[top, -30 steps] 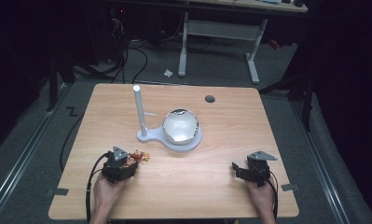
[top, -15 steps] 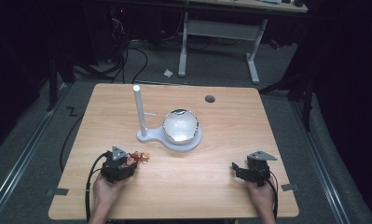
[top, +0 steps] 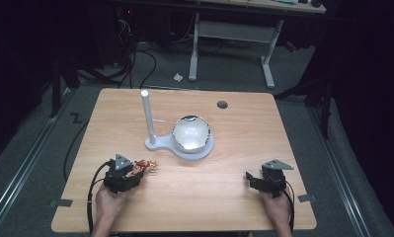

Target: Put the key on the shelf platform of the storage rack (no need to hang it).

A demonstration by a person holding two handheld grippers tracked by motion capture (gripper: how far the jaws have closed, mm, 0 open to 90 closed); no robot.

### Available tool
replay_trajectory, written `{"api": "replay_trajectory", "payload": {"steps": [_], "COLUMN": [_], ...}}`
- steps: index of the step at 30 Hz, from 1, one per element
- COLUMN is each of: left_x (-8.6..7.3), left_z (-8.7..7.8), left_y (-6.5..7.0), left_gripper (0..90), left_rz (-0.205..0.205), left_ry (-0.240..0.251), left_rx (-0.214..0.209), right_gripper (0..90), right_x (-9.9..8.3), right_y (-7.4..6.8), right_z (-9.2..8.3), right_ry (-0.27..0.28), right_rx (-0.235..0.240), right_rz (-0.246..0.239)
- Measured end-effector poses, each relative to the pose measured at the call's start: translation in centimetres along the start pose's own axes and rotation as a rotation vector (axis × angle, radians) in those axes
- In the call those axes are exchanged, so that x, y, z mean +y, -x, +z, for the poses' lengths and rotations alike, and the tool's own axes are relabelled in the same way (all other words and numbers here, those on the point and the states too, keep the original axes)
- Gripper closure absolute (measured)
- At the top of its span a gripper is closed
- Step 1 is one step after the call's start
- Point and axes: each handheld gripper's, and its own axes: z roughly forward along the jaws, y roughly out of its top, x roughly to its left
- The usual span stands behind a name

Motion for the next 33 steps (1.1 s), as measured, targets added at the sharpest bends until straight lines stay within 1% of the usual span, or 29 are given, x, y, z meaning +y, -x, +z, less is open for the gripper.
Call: {"api": "replay_trajectory", "payload": {"steps": [3, 4, 5, 7, 9, 10, 12, 15, 18, 19, 22, 23, 24, 27, 28, 29, 30, 32, 33], "left_x": [0.2, 0.2, 0.3, 0.4, 0.6, 0.8, 1.1, 1.3, 1.6, 1.7, 1.9, 1.9, 2.0, 2.0, 2.2, 2.2, 2.2, 2.2, 2.2], "left_z": [-0.2, -0.3, -0.5, -0.7, -1.0, -1.2, -1.7, -2.0, -2.5, -2.8, -3.0, -3.1, -3.4, -3.7, -4.0, -4.0, -4.3, -4.4, -4.5], "left_y": [0.2, 0.2, 0.3, 0.4, 0.6, 0.6, 0.8, 0.9, 1.2, 1.4, 1.5, 1.7, 1.8, 2.1, 2.3, 2.3, 2.7, 2.8, 3.0], "left_gripper": [52.5, 52.5, 52.5, 52.5, 52.5, 52.5, 52.5, 52.6, 52.6, 52.6, 52.6, 52.6, 52.6, 52.6, 52.6, 52.6, 52.6, 52.6, 52.6], "left_rz": [-0.008, 0.0, -0.007, -0.008, -0.018, -0.015, -0.024, -0.017, -0.025, -0.041, -0.031, -0.041, -0.025, -0.035, -0.029, -0.029, -0.041, -0.041, -0.032], "left_ry": [0.001, 0.001, -0.001, 0.0, -0.003, -0.006, -0.013, -0.019, -0.027, -0.035, -0.04, -0.043, -0.049, -0.052, -0.057, -0.057, -0.066, -0.072, -0.075], "left_rx": [-0.001, -0.008, -0.005, -0.012, -0.016, -0.024, -0.03, -0.038, -0.046, -0.047, -0.058, -0.056, -0.071, -0.077, -0.091, -0.091, -0.093, -0.099, -0.105], "right_gripper": [27.7, 27.6, 27.6, 27.6, 27.6, 27.6, 27.6, 27.6, 27.6, 27.6, 27.6, 27.7, 27.6, 27.6, 27.6, 27.6, 27.6, 27.6, 27.7], "right_x": [0.0, 0.0, 0.0, 0.0, 0.0, 0.0, 0.0, 0.0, 0.0, 0.0, 0.0, 0.0, 0.0, 0.0, 0.0, 0.0, 0.0, 0.0, 0.0], "right_y": [0.0, 0.0, 0.0, 0.0, 0.0, 0.0, 0.0, 0.0, 0.0, 0.0, 0.0, 0.0, 0.0, 0.0, 0.0, 0.0, 0.0, 0.0, 0.0], "right_z": [0.0, 0.0, 0.0, 0.0, 0.0, 0.0, 0.0, 0.0, 0.0, 0.0, 0.0, 0.0, 0.0, 0.0, 0.0, 0.0, 0.0, 0.0, 0.0], "right_ry": [0.0, 0.0, -0.001, 0.0, 0.0, 0.0, 0.0, 0.0, 0.001, 0.001, 0.0, 0.0, 0.0, 0.001, 0.001, 0.001, 0.001, 0.001, 0.001], "right_rx": [0.0, 0.0, 0.0, 0.001, 0.001, 0.001, 0.001, 0.001, 0.002, 0.002, 0.001, 0.001, 0.001, 0.002, 0.002, 0.002, 0.002, 0.002, 0.002], "right_rz": [0.0, 0.0, 0.003, 0.001, 0.001, 0.0, 0.0, 0.0, -0.002, -0.002, 0.0, 0.0, 0.0, -0.002, -0.002, -0.002, -0.002, -0.002, -0.002]}}
